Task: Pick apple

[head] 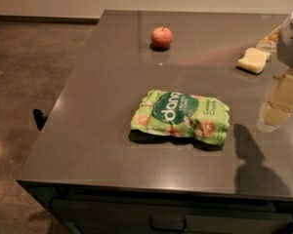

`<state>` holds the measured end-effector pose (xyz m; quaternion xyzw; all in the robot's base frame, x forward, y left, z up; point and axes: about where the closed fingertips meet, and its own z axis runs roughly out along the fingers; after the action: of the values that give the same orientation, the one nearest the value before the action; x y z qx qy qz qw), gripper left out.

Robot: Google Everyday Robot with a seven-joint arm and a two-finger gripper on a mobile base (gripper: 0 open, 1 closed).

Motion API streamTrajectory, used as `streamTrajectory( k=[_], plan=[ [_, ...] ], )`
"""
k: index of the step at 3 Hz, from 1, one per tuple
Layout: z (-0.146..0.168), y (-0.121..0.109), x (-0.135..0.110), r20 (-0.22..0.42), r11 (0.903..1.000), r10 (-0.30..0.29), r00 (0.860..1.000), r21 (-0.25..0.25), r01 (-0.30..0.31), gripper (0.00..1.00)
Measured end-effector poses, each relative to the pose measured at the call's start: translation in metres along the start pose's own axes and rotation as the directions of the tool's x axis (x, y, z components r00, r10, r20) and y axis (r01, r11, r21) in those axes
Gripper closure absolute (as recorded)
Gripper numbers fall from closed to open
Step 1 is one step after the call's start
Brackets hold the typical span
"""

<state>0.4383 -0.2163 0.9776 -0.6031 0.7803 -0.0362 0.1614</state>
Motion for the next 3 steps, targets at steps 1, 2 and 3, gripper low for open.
streamTrajectory(
  k=[1,2,3],
  plan=[
    [-0.001,0.0,0.0,0.0,1.0,0.0,1.0,0.002,0.0,0.0],
    [0.007,-0.021,-0.003,0.013,0.9981,0.059,0.998,0.019,-0.059,0.0],
    [0.024,-0.063,-0.011,0.051,0.9863,0.152,0.987,0.058,-0.155,0.0]
  ],
)
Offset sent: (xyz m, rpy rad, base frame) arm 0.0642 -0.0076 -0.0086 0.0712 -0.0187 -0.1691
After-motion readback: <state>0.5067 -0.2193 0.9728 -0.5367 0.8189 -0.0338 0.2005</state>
